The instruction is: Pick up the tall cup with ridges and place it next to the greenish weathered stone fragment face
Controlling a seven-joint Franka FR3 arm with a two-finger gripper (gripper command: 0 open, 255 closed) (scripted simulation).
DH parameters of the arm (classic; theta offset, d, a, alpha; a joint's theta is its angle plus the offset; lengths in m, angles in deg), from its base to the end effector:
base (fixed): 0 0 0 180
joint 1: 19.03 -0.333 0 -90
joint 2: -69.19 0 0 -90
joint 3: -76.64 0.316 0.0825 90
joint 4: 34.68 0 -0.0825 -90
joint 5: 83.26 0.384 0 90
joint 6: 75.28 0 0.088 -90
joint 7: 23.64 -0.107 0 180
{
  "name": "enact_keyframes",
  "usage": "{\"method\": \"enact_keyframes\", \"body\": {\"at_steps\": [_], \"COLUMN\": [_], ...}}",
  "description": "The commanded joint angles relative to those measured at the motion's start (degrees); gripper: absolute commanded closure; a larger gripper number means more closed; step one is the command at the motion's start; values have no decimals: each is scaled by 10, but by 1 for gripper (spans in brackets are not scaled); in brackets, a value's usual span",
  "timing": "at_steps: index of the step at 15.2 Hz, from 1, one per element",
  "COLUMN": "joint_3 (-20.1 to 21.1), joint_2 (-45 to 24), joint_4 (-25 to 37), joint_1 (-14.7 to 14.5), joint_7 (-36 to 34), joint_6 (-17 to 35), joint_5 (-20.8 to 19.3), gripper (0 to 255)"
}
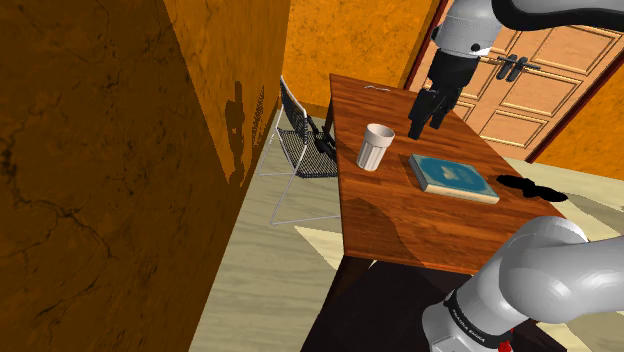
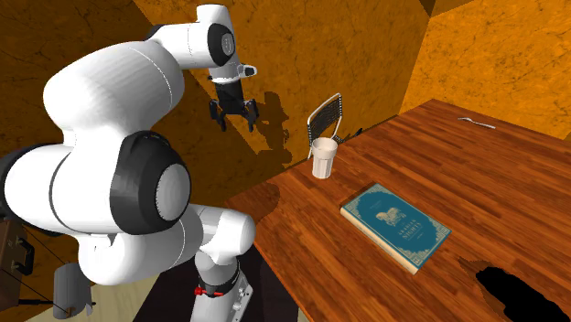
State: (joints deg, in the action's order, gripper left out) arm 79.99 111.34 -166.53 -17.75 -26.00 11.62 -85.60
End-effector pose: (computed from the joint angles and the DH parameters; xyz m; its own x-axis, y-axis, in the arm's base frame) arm 0.3154 0.0124 0.5958 0.9986 -0.0242 -0.0462 -0.0204 -0.9964 0.0820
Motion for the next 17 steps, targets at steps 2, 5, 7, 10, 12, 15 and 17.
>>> {"method": "enact_keyframes", "body": {"at_steps": [2, 5, 7, 10, 12, 15, 17], "joint_3": [-8, -31, -46, -68, -82, -102, -114], "joint_2": [-13, -55, -86, -136, -172, -227, -266], "joint_4": [-1, 2, 8, 21, 34, 59, 80], "joint_1": [3, 13, 19, 28, 33, 41, 45], "joint_7": [8, 33, 49, 72, 88, 112, 128], "joint_6": [14, 53, 79, 116, 139, 170, 188], "joint_5": [-6, -20, -29, -38, -42, -45, -44], "gripper": [0, 0, 0, 0, 0, 0, 0]}}
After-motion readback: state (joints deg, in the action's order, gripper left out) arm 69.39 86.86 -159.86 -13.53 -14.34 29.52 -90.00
